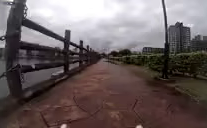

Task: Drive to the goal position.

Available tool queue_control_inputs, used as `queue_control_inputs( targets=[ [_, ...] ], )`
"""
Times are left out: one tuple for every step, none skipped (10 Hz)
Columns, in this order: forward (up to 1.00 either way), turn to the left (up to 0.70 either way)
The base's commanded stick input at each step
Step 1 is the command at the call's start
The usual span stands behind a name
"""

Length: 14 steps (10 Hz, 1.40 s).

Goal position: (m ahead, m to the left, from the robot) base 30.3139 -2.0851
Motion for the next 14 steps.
queue_control_inputs(
  targets=[
    [0.85, -0.13],
    [0.85, -0.17],
    [0.85, -0.18],
    [0.85, -0.09],
    [0.85, -0.01],
    [0.85, 0.01],
    [0.85, 0.01],
    [0.85, 0.01],
    [0.85, 0.01],
    [0.85, 0.01],
    [0.85, 0.01],
    [0.85, 0.01],
    [0.85, 0.01],
    [0.85, 0.01]
  ],
)
